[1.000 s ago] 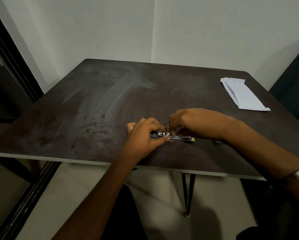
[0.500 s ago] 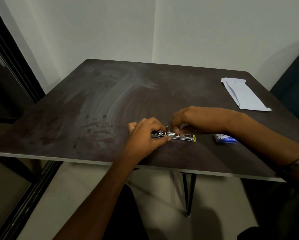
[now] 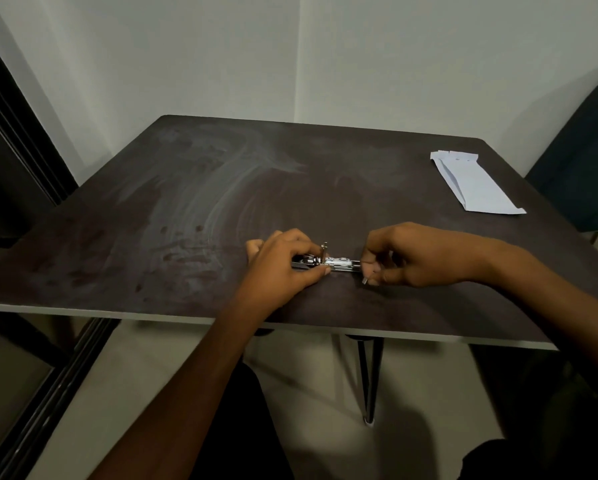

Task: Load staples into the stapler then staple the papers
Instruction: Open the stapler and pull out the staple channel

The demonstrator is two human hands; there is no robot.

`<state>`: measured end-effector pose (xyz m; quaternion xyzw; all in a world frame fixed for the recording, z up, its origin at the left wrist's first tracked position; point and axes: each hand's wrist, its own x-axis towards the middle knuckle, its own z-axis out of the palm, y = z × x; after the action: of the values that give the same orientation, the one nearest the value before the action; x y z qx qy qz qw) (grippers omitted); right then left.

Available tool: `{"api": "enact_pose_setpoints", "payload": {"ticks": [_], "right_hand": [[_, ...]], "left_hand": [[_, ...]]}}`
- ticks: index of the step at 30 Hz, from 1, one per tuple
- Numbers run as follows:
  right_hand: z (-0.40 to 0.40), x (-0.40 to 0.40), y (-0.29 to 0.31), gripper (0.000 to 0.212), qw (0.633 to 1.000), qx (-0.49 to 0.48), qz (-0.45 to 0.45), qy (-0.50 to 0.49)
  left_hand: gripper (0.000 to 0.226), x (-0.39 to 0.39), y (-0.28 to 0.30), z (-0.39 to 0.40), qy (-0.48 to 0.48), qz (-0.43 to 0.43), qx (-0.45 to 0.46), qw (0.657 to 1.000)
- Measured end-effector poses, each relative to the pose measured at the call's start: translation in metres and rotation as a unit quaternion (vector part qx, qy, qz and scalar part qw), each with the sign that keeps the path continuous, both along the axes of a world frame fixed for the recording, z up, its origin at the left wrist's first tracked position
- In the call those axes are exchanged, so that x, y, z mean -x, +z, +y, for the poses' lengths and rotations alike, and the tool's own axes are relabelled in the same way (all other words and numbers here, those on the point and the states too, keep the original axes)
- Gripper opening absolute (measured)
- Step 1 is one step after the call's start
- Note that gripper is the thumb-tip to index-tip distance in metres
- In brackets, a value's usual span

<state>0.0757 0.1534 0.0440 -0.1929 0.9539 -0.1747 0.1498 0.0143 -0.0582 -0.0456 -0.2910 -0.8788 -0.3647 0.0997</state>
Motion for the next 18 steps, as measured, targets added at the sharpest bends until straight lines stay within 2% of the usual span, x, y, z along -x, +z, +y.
{"api": "enact_pose_setpoints", "payload": {"ticks": [4, 9, 18], "right_hand": [[-0.0010, -0.0048, -0.0024, 0.006, 0.996, -0.020, -0.082, -0.017], [0.0001, -0.0032, -0.0050, 0.005, 0.991, -0.049, -0.120, -0.033], [0.0024, -0.0019, -0.0038, 0.005, 0.994, -0.055, -0.074, -0.051]], "left_hand": [[0.017, -0.0003, 0.0004, -0.0007, 0.000, 0.002, 0.000, 1.000], [0.016, -0.0001, 0.0006, -0.0008, -0.001, 0.003, -0.003, 1.000], [0.020, -0.0032, 0.0050, -0.0013, 0.005, 0.014, 0.019, 1.000]]}}
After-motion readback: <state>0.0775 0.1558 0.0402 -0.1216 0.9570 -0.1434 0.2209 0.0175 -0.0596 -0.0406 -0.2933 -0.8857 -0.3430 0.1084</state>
